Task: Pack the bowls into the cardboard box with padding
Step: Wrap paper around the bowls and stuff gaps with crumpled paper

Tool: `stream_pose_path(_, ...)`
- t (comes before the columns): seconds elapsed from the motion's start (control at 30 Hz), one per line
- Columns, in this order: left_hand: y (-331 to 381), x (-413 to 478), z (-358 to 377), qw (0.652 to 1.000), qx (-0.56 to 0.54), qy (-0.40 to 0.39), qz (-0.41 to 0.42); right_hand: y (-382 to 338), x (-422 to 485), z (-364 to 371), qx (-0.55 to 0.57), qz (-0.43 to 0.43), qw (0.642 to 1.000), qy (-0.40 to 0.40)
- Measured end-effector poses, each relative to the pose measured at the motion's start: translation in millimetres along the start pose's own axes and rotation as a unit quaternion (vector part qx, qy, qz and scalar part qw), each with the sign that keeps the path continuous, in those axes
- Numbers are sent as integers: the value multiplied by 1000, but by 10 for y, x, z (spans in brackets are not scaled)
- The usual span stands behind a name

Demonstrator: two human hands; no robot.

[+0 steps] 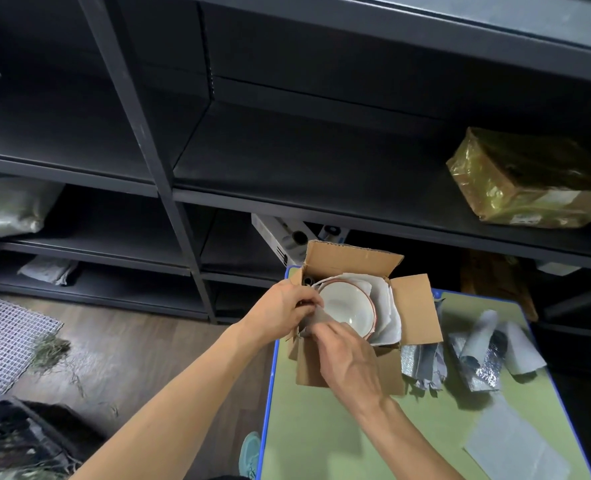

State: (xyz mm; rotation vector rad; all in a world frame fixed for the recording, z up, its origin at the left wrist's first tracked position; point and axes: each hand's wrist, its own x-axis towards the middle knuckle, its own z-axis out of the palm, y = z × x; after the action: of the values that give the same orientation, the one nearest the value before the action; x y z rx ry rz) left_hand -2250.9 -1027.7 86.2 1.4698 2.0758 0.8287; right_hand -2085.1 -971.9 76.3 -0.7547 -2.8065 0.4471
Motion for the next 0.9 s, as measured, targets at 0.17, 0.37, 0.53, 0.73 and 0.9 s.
stream_pose_path(0.17, 5, 2, 8, 1000, -1, 4, 2, -11, -39, 2, -2, -31, 998, -47)
stream_pose_path(0.37, 0, 2, 16, 1000, -6, 7, -4, 5, -59, 14, -4, -18, 998, -68)
stream_pose_path(0.53, -4, -4, 21, 1000, -1, 5, -4, -2, 1, 0, -5, -9, 995, -102)
stream_pose_path(0.73, -7, 0, 55, 1000, 6, 3, -23, 2, -43, -34, 3, -13, 995, -103)
stream_pose_path(0.9, -31, 14, 96, 999, 21, -1, -36, 47, -31, -21, 4, 2, 994, -106)
